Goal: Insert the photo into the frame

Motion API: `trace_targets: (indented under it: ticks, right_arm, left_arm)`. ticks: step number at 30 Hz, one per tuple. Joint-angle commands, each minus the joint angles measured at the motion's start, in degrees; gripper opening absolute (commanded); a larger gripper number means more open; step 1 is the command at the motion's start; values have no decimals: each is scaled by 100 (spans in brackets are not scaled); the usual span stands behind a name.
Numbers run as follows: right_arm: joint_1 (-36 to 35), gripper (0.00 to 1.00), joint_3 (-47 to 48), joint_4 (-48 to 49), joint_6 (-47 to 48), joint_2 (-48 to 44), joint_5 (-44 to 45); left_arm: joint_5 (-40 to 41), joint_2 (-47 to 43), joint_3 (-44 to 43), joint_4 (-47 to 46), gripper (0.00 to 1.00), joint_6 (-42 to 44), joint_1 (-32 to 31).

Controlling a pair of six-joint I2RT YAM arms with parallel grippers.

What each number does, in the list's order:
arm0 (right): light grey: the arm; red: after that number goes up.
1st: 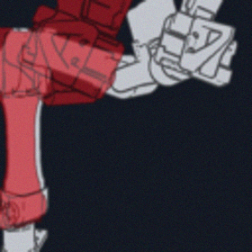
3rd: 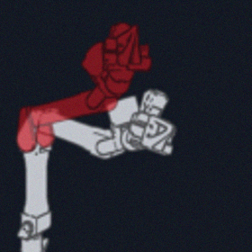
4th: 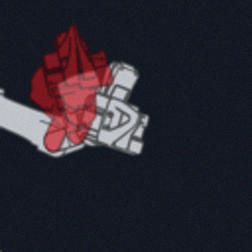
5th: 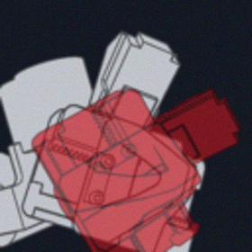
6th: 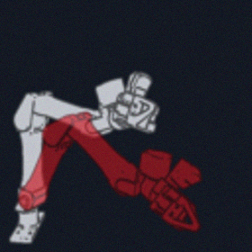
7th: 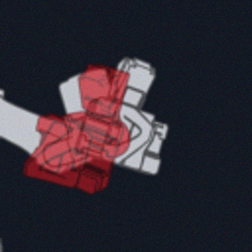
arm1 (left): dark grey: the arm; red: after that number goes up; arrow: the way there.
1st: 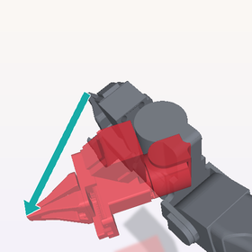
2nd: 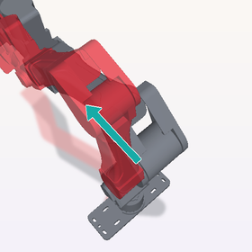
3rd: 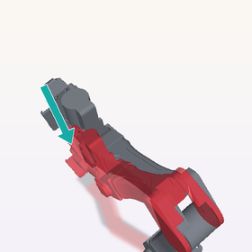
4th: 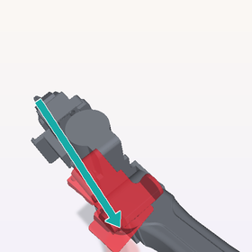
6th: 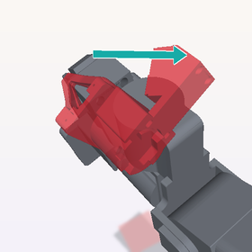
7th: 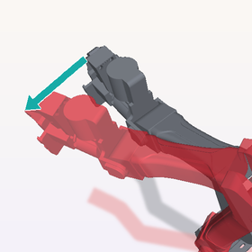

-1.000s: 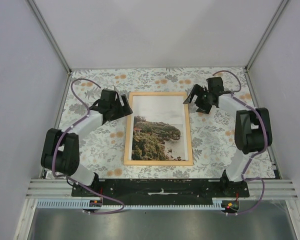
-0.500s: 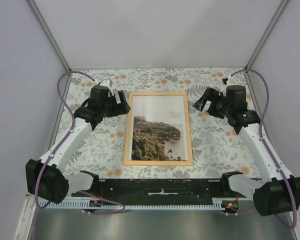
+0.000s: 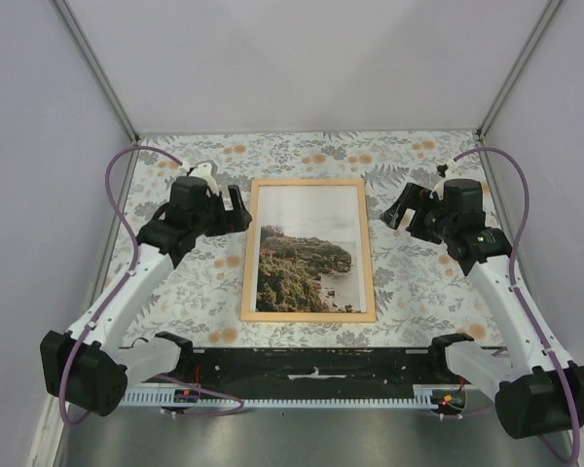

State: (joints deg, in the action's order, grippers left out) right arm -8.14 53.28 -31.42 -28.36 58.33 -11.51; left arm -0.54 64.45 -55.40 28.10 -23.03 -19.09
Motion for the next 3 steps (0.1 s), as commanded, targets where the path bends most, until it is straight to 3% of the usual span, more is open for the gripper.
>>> trace_targets:
  ticks: [1, 3]
  right_arm:
    - [-21, 98, 201, 22, 111, 38, 105]
    - [-21, 98, 227, 39, 111, 91, 131]
  left_arm:
    - [-17, -90, 11, -226, 99, 220, 2]
    - [-34, -55, -6, -226, 100, 237, 2]
